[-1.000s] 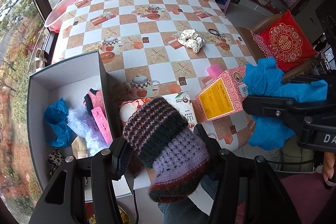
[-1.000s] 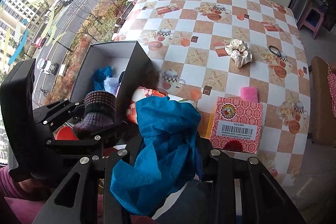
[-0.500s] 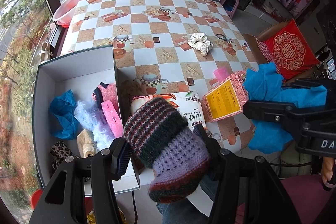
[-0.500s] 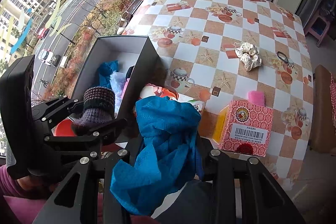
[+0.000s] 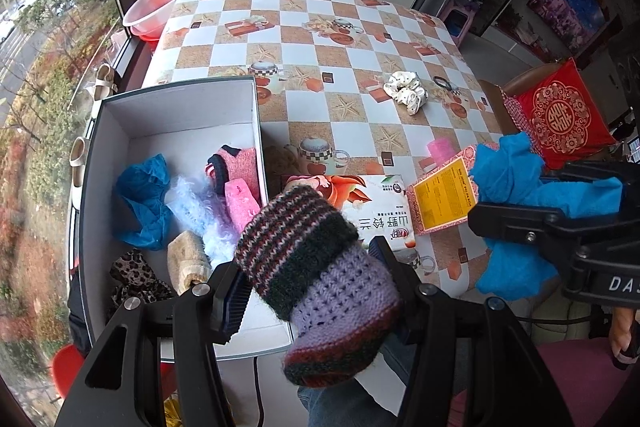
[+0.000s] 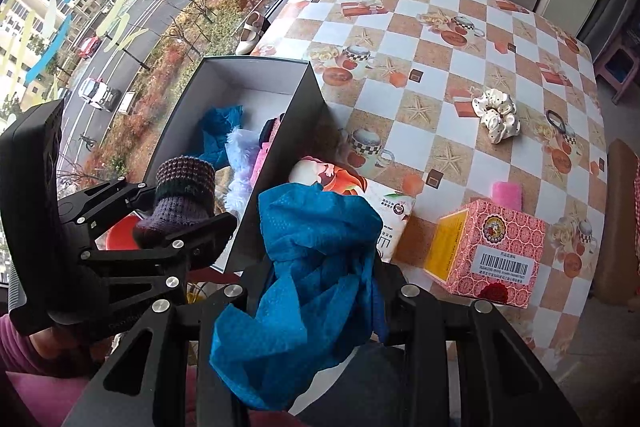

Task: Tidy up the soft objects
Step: 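Bring the held hat and cloth over the white box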

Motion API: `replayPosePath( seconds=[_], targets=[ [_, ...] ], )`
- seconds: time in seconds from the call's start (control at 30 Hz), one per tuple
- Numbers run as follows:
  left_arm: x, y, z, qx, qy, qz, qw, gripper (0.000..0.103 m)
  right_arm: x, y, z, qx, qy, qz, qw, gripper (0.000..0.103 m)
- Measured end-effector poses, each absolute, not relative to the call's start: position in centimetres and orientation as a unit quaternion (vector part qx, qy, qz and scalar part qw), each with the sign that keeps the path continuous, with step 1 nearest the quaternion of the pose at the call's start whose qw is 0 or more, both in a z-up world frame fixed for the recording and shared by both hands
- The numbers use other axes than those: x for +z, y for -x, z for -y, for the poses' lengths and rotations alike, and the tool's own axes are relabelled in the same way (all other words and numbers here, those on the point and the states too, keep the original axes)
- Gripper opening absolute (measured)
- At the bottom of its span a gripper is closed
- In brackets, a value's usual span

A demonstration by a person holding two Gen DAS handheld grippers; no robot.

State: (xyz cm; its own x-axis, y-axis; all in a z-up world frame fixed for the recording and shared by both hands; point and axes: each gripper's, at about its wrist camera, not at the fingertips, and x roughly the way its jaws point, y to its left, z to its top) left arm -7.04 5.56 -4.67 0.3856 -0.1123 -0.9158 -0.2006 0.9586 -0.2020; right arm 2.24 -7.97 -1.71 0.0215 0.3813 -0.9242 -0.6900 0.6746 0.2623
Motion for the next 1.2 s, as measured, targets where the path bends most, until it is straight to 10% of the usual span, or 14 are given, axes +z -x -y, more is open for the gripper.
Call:
replayPosePath(
  seconds=[1.2],
  targets=[
    [-7.0, 14.2, -16.3, 0.194, 0.261, -0.532, 0.782, 0.060, -2.7, 0.5, -3.3, 0.477, 0.211, -0.566, 0.638, 0.038]
  ],
)
